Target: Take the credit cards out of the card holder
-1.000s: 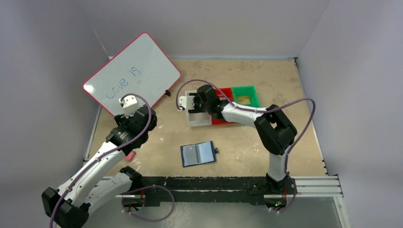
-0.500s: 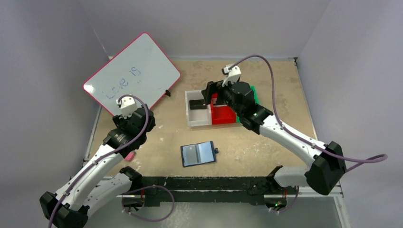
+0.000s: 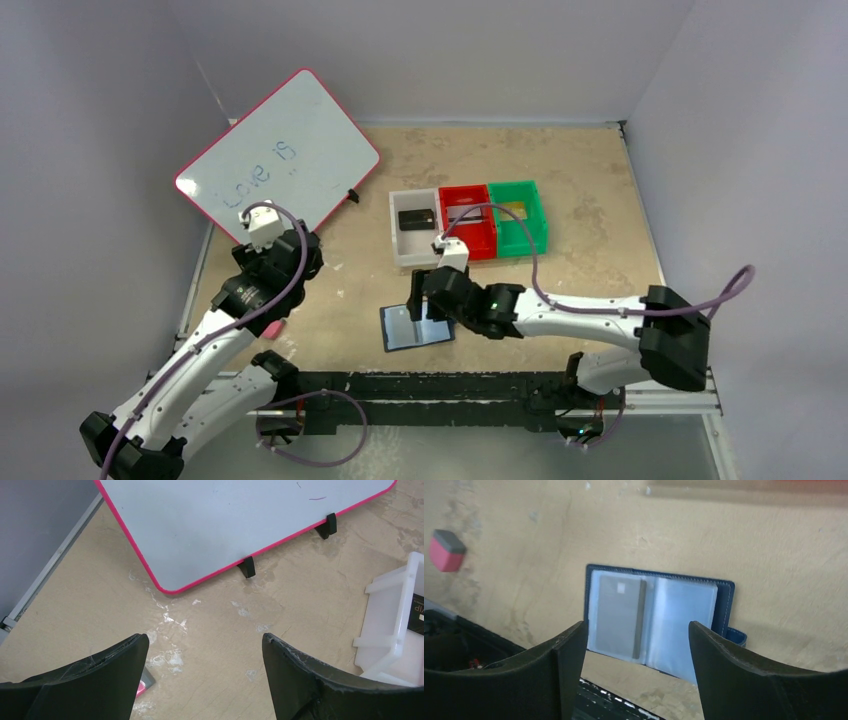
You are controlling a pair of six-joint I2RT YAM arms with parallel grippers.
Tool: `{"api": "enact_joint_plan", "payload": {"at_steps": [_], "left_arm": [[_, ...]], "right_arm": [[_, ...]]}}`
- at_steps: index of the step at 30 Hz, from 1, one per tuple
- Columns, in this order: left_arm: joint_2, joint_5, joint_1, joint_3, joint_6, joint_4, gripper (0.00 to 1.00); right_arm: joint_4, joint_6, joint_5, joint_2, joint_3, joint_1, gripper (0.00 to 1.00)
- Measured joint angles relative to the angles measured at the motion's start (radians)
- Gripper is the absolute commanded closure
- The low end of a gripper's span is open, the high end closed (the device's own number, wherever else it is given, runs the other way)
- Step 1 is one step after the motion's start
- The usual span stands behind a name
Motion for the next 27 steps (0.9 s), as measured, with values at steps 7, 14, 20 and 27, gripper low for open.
{"api": "enact_joint_plan", "payload": {"at_steps": [7,14,20,27], "left_arm": [[0.021,0.001,0.000,0.000,0.000,-0.002,0.17],[0.026,0.000,0.000,0.000,0.000,-0.005,0.17],[0.029,0.000,0.000,0.000,0.000,-0.005,0.17],[0.030,-0.002,0.000,0.000,-0.001,-0.005,0.17]], "right_arm": [[-0.118,0.137,0.086,0.185,0.090,0.126,0.27],[-0.147,0.180,0.103,0.259,0.142,0.158,0.31],[-0.142,0.178,0.102,0.288,0.180,0.158,0.32],[-0.152,0.176,0.099,0.380,0.220,0.158,0.35]]}}
